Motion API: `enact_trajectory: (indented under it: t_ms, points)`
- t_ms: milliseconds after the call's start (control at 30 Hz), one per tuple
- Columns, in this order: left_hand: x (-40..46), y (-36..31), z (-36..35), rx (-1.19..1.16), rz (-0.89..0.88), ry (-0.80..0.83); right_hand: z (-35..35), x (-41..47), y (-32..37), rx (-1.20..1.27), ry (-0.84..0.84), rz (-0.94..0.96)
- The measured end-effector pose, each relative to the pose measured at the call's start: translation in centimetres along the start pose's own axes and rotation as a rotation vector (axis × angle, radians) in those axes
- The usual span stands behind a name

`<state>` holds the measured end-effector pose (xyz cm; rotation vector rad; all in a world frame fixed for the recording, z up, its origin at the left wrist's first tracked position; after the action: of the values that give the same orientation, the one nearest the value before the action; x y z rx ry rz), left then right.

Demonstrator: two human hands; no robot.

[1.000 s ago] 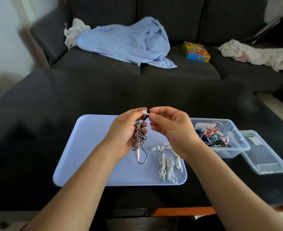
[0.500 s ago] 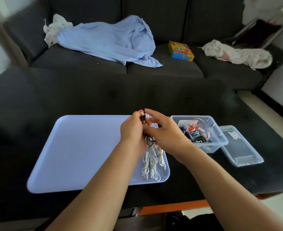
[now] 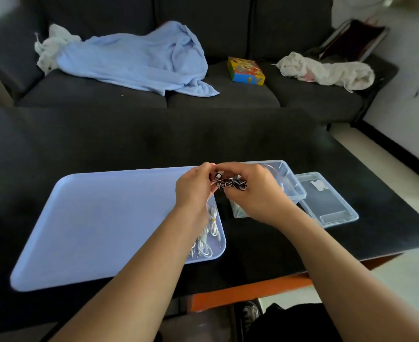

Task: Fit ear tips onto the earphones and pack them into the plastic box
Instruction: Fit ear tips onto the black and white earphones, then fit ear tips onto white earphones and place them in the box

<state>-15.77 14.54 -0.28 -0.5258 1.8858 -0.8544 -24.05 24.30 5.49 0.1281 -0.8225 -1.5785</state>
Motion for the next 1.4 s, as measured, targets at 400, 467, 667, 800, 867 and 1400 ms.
enact_trajectory:
  t_ms: [400, 467, 667, 800, 867, 1400]
  points:
    - [-1.0, -0.4, -2.0, 0.597, -0.237, 0.163, 4.1, -1.1, -7.4, -0.042, 0.164, -0.150]
    - [-0.6, -1.1, -1.0, 0.748, -0.327, 0.111, 3.3, -1.2, -8.2, -0.012, 0.254, -0.164]
    - [1.4, -2.1, 4.0, 1.191, -0.445, -0.041, 4.0, -0.3, -10.3, -0.331, 0.159, -0.248]
    - [2.1, -2.7, 6.5, 1.276, -0.424, -0.114, 3.0, 0.1, -11.0, -0.261, 0.141, -0.313]
    - [2.3, -2.5, 7.1, 1.326, -0.385, -0.104, 2.4, 0.5, -11.0, -0.211, 0.147, -0.332]
    - [2.3, 0.9, 6.5, 1.622, -0.187, -0.180, -0.4, 2.6, -7.1, -0.560, 0.484, -0.364]
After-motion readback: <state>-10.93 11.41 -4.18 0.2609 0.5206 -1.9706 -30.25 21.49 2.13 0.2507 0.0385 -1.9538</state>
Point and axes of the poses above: each hand's wrist, its own x-axis towards the middle knuckle, its own z-axis out of the back of the hand, y = z × x, the point moved 5 cm from there along x, towards the middle knuckle, and after that the axes turned 15 degrees about z, right-handed, at the moved point
